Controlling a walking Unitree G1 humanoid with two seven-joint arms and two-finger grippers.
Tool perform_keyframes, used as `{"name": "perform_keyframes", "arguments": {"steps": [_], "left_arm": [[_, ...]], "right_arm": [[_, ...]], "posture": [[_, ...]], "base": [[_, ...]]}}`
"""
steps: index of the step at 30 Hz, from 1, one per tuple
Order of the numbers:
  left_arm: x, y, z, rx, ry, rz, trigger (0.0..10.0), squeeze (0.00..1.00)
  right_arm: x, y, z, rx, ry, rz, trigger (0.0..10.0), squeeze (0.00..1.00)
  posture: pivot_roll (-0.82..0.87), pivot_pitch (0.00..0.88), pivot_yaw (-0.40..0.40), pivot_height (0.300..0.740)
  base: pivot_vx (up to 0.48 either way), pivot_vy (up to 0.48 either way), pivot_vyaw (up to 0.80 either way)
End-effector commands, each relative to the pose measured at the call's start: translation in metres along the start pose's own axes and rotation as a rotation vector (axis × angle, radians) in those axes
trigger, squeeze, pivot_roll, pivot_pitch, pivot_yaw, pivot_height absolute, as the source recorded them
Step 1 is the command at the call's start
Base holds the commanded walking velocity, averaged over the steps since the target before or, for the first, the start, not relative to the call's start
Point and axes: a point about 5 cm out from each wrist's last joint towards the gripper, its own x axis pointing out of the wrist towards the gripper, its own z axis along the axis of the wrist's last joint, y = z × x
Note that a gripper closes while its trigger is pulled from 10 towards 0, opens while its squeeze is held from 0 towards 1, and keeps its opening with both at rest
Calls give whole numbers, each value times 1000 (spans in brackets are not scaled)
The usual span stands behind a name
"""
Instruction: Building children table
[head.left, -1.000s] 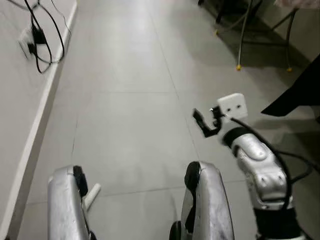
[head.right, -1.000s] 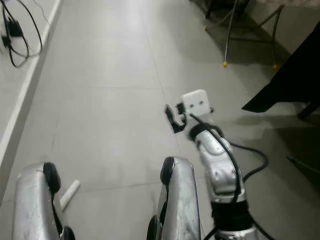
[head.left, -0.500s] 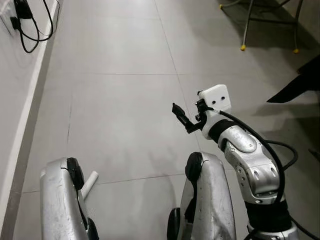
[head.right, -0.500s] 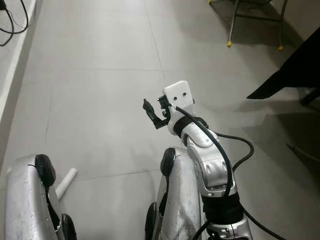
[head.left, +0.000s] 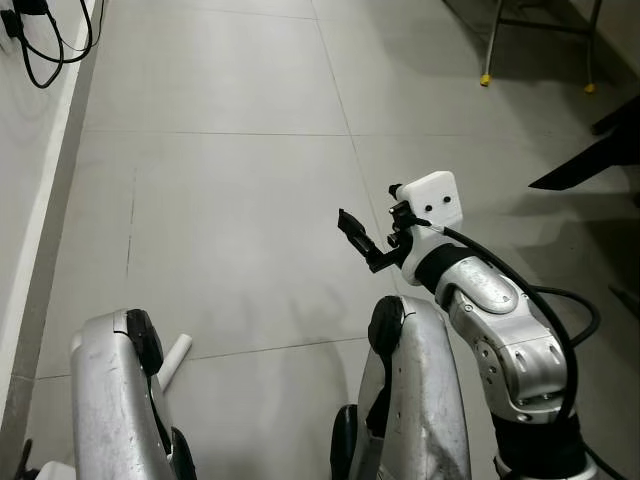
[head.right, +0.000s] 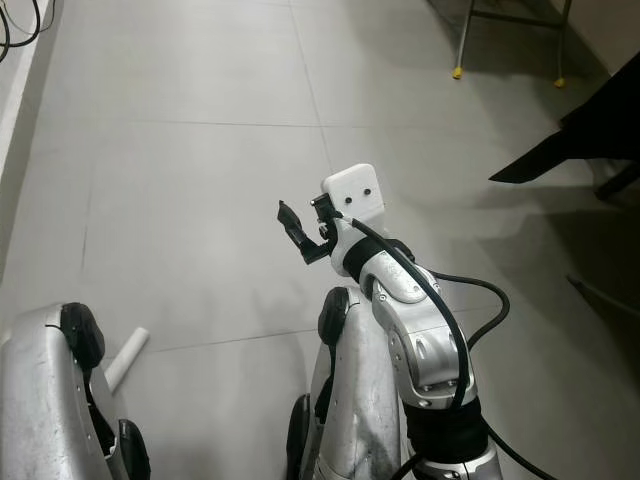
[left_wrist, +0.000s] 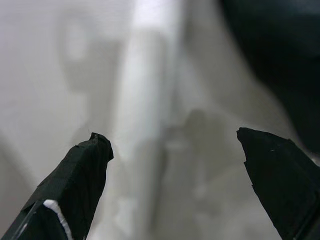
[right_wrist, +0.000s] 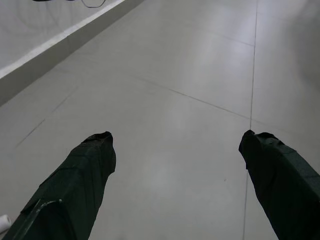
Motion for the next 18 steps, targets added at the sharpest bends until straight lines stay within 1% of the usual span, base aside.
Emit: {"name": "perform_keyframes", "arguments": {"steps": [1,2,4,5,7,9,13,16,17,18], "left_arm": [[-1,-14,-20,-16,60,-50,10000,0],[1,-19,-19,-11,57,-65,10000,0],[10,-33,-18,-25,59,-76,10000,0],[10,-33,-18,-25,59,-76,10000,0],[16,-43,-17,-26,70,-75,10000,0],[19,-45,-17,-16,83,-66,10000,0],[23,-45,-16,9,93,-43,10000,0],[19,-31,-13,34,87,-4,10000,0],[19,-31,-13,34,87,-4,10000,0],[17,-23,-13,42,84,13,10000,0]], "right_arm": [[-4,1,-2,13,12,7,10000,0],[-4,2,-1,15,12,8,10000,0],[-4,4,-2,21,17,12,10000,0],[-4,4,-2,21,17,12,10000,0],[-4,6,-1,25,18,14,10000,0],[-3,7,0,26,15,15,10000,0],[-4,7,3,26,12,14,10000,0],[-8,4,3,35,17,13,10000,0],[-8,4,3,35,17,13,10000,0],[-9,4,2,39,20,15,10000,0]], "posture": [[-254,381,-208,300],[-254,381,-208,300],[-257,386,-209,300],[-257,386,-209,300],[-269,389,-208,300],[-282,393,-208,300],[-285,395,-206,300],[-261,403,-203,300],[-261,403,-203,300],[-249,403,-200,300]], "base": [[0,0,0],[0,0,0],[0,0,0],[0,0,0],[0,0,0],[0,0,0],[0,0,0],[0,0,0],[0,0,0],[0,0,0]]}}
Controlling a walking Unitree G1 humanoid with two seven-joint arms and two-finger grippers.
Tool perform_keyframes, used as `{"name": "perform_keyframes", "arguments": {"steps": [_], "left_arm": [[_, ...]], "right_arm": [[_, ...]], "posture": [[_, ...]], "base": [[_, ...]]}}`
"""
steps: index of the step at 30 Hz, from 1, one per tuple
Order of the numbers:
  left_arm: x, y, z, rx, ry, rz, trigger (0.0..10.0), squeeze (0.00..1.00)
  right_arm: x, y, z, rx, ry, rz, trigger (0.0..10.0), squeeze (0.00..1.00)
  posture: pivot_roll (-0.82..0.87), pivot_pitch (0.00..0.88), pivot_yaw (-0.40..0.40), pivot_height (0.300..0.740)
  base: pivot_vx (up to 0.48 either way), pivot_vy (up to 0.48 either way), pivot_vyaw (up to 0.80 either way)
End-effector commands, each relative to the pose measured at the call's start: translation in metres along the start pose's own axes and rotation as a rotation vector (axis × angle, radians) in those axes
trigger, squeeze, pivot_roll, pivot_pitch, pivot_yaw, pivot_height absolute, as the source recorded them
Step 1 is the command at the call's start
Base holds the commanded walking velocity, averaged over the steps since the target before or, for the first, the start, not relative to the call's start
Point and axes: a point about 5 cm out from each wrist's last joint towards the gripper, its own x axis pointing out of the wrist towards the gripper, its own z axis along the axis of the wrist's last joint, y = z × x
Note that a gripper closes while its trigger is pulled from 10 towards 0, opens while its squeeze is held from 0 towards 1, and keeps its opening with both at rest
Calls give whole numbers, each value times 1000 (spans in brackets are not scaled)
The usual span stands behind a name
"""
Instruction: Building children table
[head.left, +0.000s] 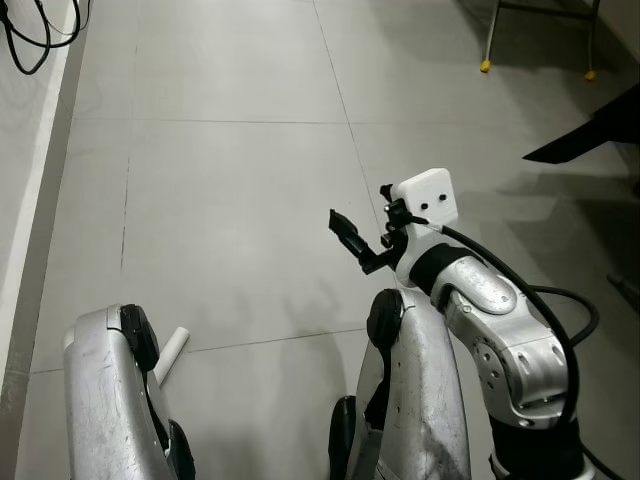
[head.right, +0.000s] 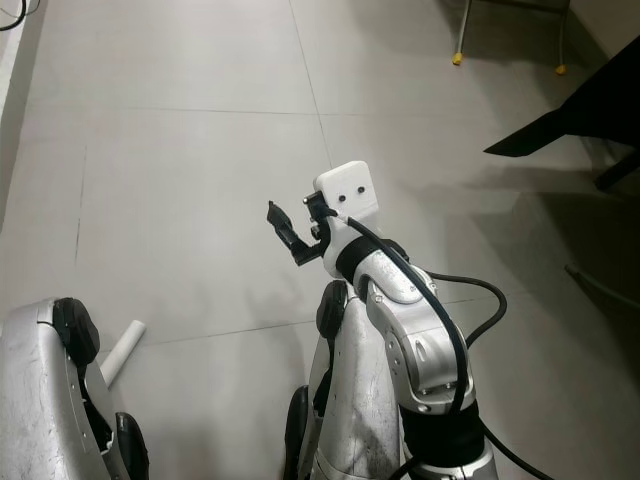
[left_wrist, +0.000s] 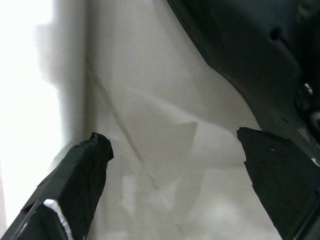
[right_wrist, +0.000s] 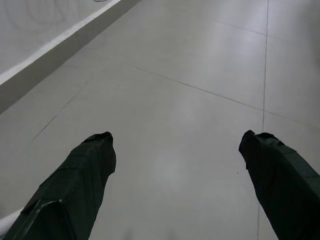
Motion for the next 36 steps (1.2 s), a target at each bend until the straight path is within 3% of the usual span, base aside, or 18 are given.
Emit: {"name": "perform_keyframes", "arguments": {"steps": [1,4,19,22,29,31,36], "left_arm": [[-6,5,-14,16,43,9,10000,0],[-13,19,-20,-4,69,45,10000,0],[-10,14,-28,-12,114,66,10000,0],[-13,22,-27,-14,104,95,10000,0],[-18,50,-1,-51,-32,158,10000,0],[-27,69,11,-52,-93,190,10000,0],[-34,82,19,-58,-141,208,10000,0]], "right_arm": [[-6,-3,-4,16,18,-8,10000,0],[-5,1,-6,33,18,-2,10000,0],[-7,2,-6,40,42,4,10000,0],[-6,3,-5,46,36,7,10000,0],[-5,3,-4,53,32,9,10000,0],[-4,4,-4,60,26,13,10000,0],[-4,5,-4,64,24,18,10000,0]], "posture": [[-249,403,-200,300],[-244,408,-200,300],[-273,424,-219,300],[-270,425,-220,300],[-253,424,-216,300],[-244,425,-214,300],[-232,426,-210,300]], "base": [[0,0,0],[0,0,0],[0,0,0],[0,0,0],[0,0,0],[0,0,0],[0,0,0]]}}
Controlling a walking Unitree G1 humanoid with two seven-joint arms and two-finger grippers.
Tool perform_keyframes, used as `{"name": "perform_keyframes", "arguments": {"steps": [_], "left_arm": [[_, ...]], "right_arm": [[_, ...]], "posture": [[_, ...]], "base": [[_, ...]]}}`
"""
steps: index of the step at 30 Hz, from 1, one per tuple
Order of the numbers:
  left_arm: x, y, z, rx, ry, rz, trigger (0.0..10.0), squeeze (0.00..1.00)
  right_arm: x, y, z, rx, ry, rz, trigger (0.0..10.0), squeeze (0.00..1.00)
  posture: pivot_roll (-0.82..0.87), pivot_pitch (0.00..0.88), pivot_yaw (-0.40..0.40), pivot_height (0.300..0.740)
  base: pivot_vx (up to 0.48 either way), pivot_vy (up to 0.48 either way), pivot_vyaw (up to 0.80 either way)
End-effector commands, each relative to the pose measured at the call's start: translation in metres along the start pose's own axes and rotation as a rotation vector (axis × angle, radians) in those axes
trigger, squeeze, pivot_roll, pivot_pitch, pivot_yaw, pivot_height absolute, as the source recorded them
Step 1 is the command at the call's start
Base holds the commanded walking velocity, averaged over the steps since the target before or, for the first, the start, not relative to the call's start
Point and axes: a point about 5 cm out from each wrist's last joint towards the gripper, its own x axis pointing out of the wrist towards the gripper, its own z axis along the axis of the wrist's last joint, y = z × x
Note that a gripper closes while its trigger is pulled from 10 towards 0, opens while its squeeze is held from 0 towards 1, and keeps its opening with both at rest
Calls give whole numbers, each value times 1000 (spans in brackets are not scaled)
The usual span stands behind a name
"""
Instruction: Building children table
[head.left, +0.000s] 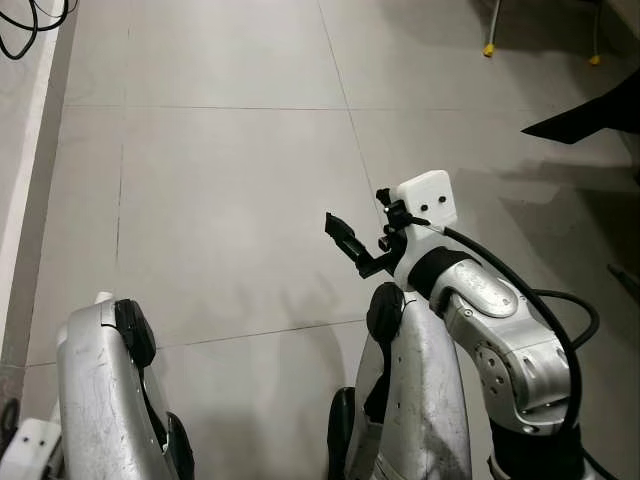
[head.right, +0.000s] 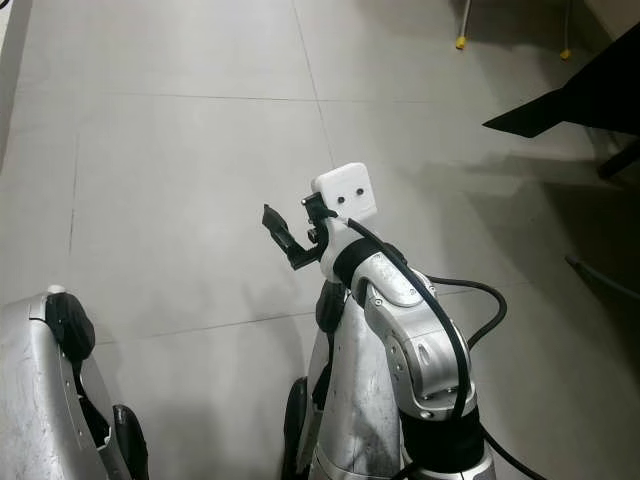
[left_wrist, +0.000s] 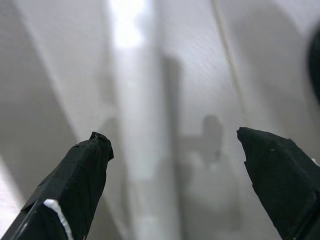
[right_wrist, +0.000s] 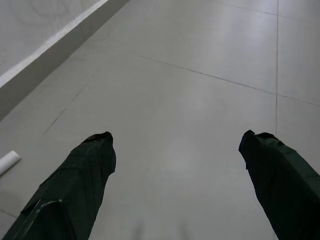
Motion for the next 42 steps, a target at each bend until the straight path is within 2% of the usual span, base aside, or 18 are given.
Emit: {"name": "perform_keyframes", "arguments": {"steps": [1,4,7,9,12,13,23,25,32,42], "left_arm": [[-8,2,-17,-29,48,-8,10000,0],[-11,6,-19,-20,61,-9,10000,0],[-16,8,-36,-28,144,16,10000,0],[-20,5,-50,-48,217,37,10000,0],[-22,2,-57,-57,246,38,10000,0],[-22,-6,-63,-73,269,28,10000,0],[-13,-15,-53,-92,237,7,10000,0],[-6,-19,-46,-99,221,-1,10000,0],[-4,-21,-47,-95,247,10,10000,0],[-3,-31,-52,-98,265,11,10000,0]], "right_arm": [[-2,-1,-5,20,16,-1,10000,0],[-2,0,-6,23,17,1,10000,0],[-1,2,-7,27,21,4,10000,0],[-1,3,-7,28,22,6,10000,0],[-1,4,-6,26,23,8,10000,0],[-2,2,-6,18,27,8,10000,0],[-5,0,-4,7,26,10,10000,0],[-5,4,-3,4,21,24,10000,0],[-6,4,-2,1,24,30,10000,0],[-14,-5,7,-22,27,35,10000,0]], "posture": [[-232,426,-210,300],[-221,429,-206,300],[-219,432,-205,300],[-226,435,-206,300],[-235,436,-208,300],[-250,438,-210,300],[-267,439,-221,300],[-269,438,-224,300],[-291,441,-229,300],[-340,458,-262,300]], "base": [[0,0,0],[0,0,0],[0,0,0],[0,0,0],[0,0,0],[0,0,0],[0,0,0],[0,0,0],[0,0,0],[0,0,0]]}}
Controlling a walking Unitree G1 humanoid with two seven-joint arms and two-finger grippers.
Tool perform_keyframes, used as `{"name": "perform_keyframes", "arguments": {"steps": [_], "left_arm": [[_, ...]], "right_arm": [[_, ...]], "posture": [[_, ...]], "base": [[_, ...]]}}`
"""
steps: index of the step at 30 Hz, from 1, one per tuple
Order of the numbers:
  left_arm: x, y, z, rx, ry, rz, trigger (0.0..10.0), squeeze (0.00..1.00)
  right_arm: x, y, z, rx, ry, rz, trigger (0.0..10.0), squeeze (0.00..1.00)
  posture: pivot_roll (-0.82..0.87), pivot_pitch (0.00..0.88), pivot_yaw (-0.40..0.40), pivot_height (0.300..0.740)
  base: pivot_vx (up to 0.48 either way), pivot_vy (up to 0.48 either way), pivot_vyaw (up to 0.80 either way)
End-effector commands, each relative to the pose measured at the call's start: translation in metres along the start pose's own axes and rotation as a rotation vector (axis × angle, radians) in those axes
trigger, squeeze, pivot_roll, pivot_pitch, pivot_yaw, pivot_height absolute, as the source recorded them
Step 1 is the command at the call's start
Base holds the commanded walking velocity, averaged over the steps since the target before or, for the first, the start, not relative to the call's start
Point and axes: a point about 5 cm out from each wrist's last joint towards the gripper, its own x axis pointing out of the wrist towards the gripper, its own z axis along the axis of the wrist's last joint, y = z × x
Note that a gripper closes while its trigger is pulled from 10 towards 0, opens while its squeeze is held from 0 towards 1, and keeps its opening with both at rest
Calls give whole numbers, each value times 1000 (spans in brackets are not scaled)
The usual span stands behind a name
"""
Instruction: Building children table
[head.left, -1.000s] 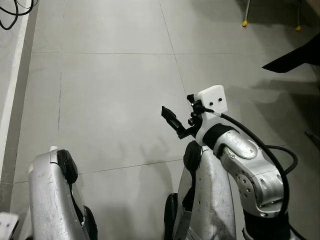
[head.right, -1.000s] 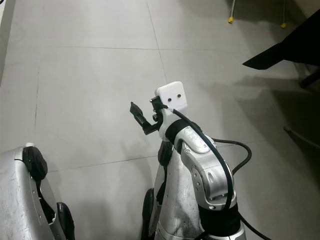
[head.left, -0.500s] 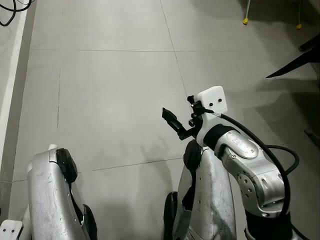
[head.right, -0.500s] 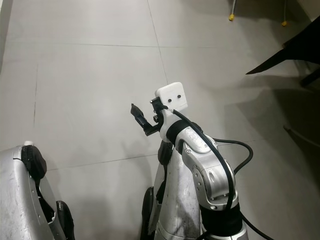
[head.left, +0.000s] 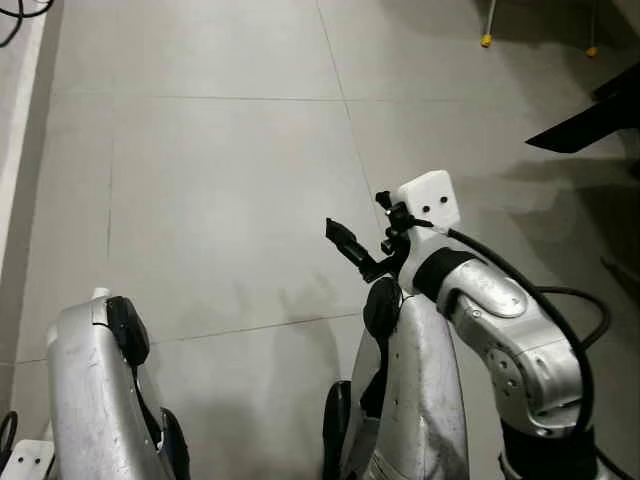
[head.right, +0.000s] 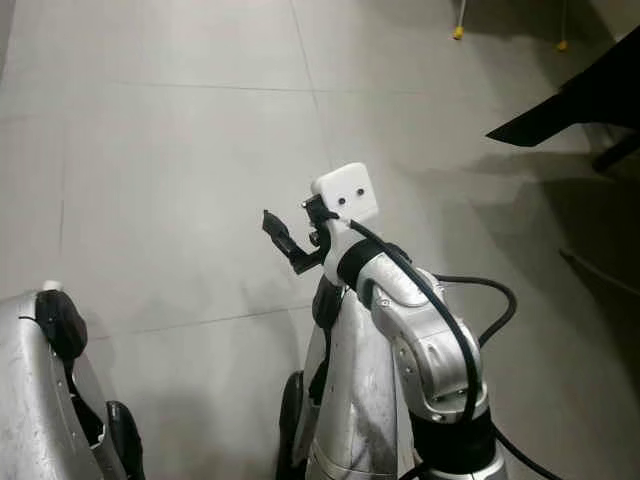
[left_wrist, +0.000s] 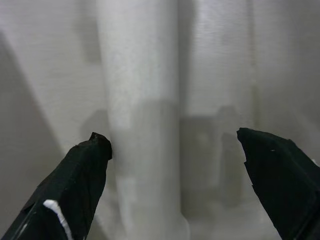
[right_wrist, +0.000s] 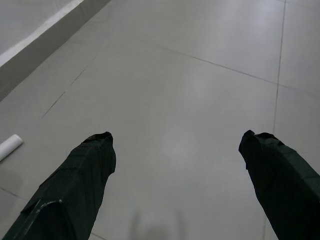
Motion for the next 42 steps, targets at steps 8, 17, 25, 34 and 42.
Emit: {"name": "perform_keyframes", "arguments": {"steps": [8,17,25,34,42], "left_arm": [[-1,-17,-20,9,54,-32,10000,0],[-3,-28,-36,-3,104,4,10000,0],[-5,-27,-43,5,122,45,0,0],[-5,-25,-43,10,115,76,0,0],[-8,-8,-42,13,131,194,2980,0]], "right_arm": [[-11,-7,6,2,0,-2,10000,0],[-16,-13,8,-14,26,18,10000,0],[-18,-17,10,-18,28,31,4431,0],[-16,-16,10,-10,30,24,10000,0],[-12,-14,6,5,24,7,10000,0]], "posture": [[-372,481,-293,300],[-392,491,-330,300],[-388,490,-335,300],[-367,482,-317,300],[-312,460,-281,300]], "base": [[0,0,0],[0,0,0],[0,0,0],[0,0,0],[0,0,0]]}}
